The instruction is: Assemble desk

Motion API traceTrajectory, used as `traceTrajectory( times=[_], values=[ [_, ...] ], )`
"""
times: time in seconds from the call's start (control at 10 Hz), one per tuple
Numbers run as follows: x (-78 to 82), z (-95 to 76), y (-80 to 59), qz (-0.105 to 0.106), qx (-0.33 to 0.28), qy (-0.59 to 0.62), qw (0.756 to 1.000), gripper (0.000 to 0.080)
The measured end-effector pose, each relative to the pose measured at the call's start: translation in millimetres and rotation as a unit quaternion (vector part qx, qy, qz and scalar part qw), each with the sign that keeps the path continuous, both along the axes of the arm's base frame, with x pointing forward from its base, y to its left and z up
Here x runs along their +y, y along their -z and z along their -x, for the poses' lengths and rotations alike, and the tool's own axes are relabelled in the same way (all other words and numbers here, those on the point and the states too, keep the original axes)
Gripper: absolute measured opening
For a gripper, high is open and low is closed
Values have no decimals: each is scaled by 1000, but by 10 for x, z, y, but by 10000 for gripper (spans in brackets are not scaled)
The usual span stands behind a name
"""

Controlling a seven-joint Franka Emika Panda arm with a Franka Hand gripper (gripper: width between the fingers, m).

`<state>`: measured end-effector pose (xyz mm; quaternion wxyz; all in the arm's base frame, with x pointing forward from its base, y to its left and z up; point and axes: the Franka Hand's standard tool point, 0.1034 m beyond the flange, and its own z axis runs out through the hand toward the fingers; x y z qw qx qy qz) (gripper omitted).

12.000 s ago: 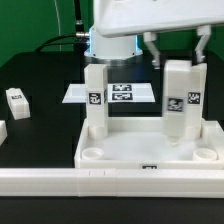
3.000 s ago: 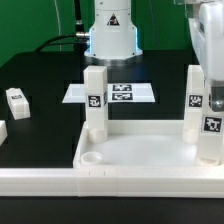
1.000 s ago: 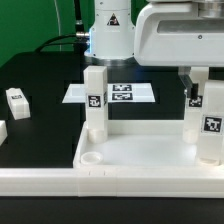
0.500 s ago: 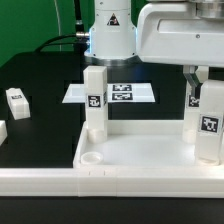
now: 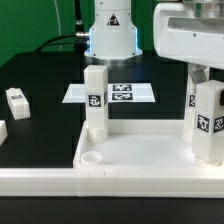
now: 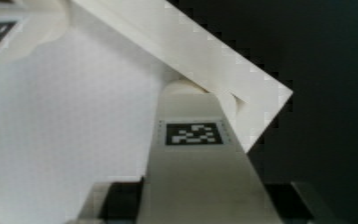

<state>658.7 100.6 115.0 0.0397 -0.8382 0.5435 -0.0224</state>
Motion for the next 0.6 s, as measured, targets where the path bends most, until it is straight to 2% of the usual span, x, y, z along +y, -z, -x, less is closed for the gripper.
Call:
traceTrajectory(
  times=[0.3, 0.6],
  values=[
    [2, -7, 1, -19, 2, 127, 992, 290],
    [5, -14, 1, -29, 6, 212, 977, 290]
  ],
)
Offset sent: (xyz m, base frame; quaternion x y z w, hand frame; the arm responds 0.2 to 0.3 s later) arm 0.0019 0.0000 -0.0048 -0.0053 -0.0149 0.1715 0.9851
